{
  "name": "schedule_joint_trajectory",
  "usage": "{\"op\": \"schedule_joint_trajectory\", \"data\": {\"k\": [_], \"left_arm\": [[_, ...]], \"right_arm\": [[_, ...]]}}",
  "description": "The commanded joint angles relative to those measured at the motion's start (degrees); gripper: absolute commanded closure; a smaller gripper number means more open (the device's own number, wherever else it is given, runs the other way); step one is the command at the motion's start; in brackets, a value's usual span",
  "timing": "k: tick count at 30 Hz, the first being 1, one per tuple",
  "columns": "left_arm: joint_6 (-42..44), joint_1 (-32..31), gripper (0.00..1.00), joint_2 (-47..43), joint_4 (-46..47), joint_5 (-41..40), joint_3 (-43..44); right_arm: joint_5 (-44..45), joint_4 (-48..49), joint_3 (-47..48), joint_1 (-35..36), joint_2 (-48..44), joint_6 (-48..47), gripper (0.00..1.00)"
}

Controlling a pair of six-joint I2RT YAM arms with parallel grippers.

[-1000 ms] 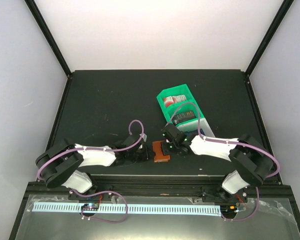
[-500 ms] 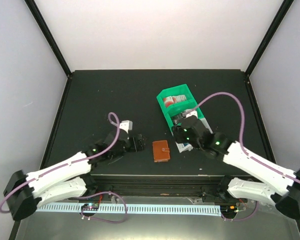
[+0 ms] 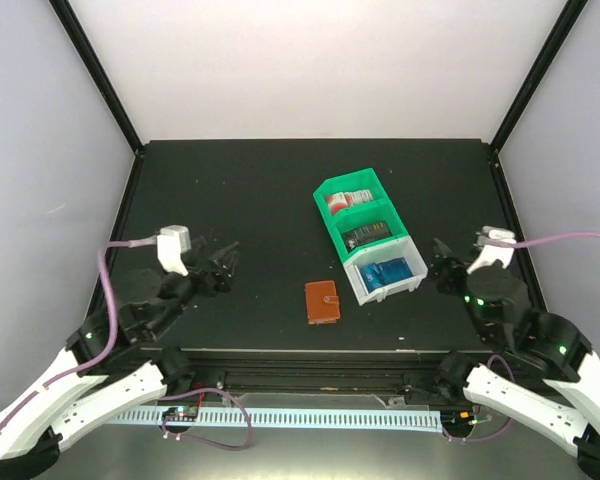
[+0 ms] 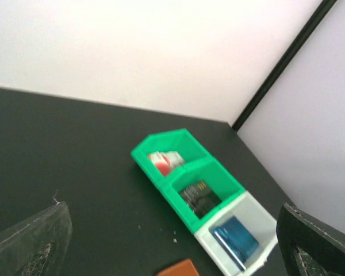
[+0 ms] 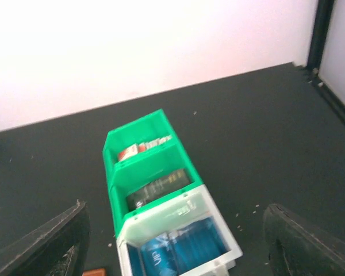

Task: Put the credit cards into the card holder
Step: Reset both arms

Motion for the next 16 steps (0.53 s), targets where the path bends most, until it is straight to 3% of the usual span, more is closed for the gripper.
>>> {"op": "schedule_joint_trajectory", "data": {"k": [1,16], "left_arm": [[6.81,0.27,0.01,-2.34,-7.96,-6.56,6.02],[7.35,0.27,0.01,-5.12,-12.41,-11.02,7.07]], "right_arm": [[8.65,-5.90,1.94,-0.14,-5.73,0.39,0.17],[13.35,-10.02,2.09,-0.14,-12.57,7.42,0.17]]}}
